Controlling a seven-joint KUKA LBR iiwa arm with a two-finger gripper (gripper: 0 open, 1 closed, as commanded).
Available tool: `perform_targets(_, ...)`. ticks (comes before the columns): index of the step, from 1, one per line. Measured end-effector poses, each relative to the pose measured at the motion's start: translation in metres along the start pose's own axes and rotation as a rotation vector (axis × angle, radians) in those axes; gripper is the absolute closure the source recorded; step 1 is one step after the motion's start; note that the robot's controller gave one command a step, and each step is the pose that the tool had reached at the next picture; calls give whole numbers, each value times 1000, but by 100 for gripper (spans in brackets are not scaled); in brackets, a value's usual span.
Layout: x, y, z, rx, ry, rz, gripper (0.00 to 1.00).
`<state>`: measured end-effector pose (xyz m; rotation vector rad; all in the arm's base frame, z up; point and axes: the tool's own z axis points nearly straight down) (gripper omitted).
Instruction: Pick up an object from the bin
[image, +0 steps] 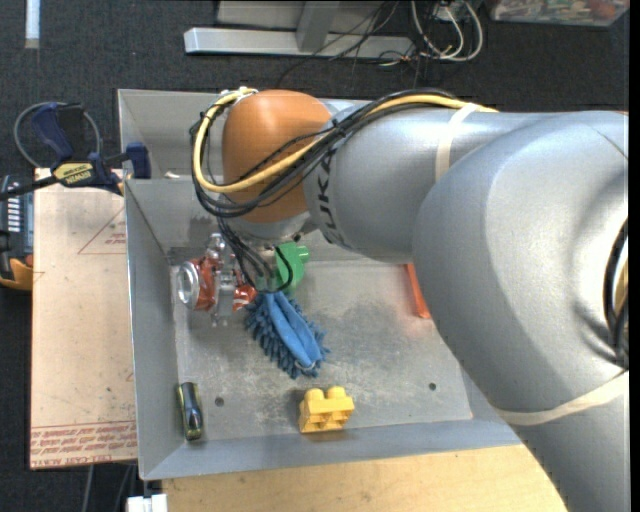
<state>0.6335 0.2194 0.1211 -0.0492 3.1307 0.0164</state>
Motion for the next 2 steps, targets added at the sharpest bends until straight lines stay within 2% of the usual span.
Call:
perform_targets(1,1,0,-42,1,4,0,100)
perform_targets(2,-2,1,-76,-2,-5,0,100)
